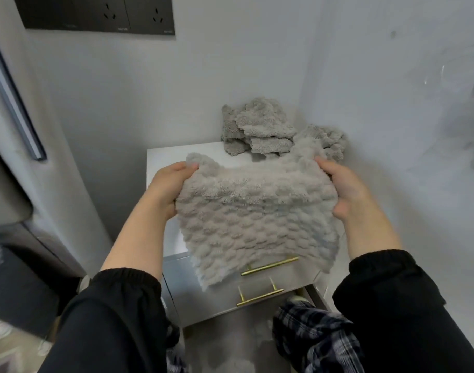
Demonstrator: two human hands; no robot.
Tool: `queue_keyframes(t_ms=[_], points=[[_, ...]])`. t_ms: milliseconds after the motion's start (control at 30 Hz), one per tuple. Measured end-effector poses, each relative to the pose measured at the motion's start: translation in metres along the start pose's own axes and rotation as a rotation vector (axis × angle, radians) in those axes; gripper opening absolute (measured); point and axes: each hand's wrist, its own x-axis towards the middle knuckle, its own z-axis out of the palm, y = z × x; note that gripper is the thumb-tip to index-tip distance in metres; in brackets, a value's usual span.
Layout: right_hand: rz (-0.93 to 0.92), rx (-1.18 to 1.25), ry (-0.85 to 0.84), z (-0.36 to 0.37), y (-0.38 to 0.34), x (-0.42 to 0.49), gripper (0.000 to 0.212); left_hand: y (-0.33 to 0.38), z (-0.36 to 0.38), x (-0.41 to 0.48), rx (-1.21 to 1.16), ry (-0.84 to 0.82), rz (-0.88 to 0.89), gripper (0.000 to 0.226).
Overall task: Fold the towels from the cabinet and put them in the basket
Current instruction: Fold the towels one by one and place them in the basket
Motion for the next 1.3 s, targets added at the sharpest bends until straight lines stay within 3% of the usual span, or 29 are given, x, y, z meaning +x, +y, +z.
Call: queue_keyframes(t_ms=[33,100,167,200,300,433,500,633,700,800,900,1000,1100,1200,1300], points=[[0.024,-0.121,-0.063,-0.002,-0.004,-0.005,0.02,0.003,-0.003,-0.002,-0.016,-0.098,-0.057,0.014],[0.074,-0.325,-0.117,-0.006,-0.005,-0.012,0.019,0.001,-0.007,0.003,0.172,-0.085,-0.071,0.018],[0.006,-0.455,0.048,-0.009,0.003,-0.008,0.007,-0.008,-0.008,0.007,0.541,0.102,0.032,0.017],[-0.101,-0.572,0.187,-0.012,0.008,-0.001,0.021,-0.012,-0.007,0.01,0.665,0.196,0.097,0.024],[-0.37,-0.806,0.377,-0.012,0.019,0.008,0.041,-0.021,-0.005,0.011,0.708,0.272,0.182,0.042],[-0.446,-0.822,0.415,-0.018,0.016,0.009,0.04,-0.013,-0.006,0.01,0.74,0.329,0.194,0.031],[-0.364,-0.685,0.37,-0.017,0.014,0.009,0.026,-0.01,-0.004,0.01,0.596,0.306,0.148,0.024],[-0.065,-0.294,0.186,-0.012,0.012,0.008,0.015,-0.002,0.003,0.002,0.079,0.227,-0.077,0.017],[0.04,-0.147,0.093,-0.011,0.011,0.008,0.008,-0.001,0.005,0.001,-0.027,0.195,-0.114,0.019],[0.112,-0.189,-0.008,-0.009,0.014,0.009,0.024,-0.005,0.004,0.004,-0.088,0.191,-0.089,0.018],[0.048,-0.192,-0.019,-0.002,0.018,0.011,0.03,-0.005,0.007,0.007,-0.242,0.156,-0.041,0.018],[-0.175,-0.032,-0.055,0.008,0.012,0.012,0.025,0.006,0.01,0.011,-0.548,0.083,0.084,0.022],[-0.379,0.102,-0.106,0.013,0.005,0.016,0.018,0.012,0.008,0.015,-0.665,0.021,0.162,0.026],[-0.384,-0.038,0.001,0.014,0.011,0.024,0.016,0.002,0.007,0.022,-0.568,0.086,0.129,0.025],[-0.287,-0.143,0.171,0.01,0.02,0.029,0.011,-0.01,0.005,0.023,-0.368,0.238,0.014,0.01]])
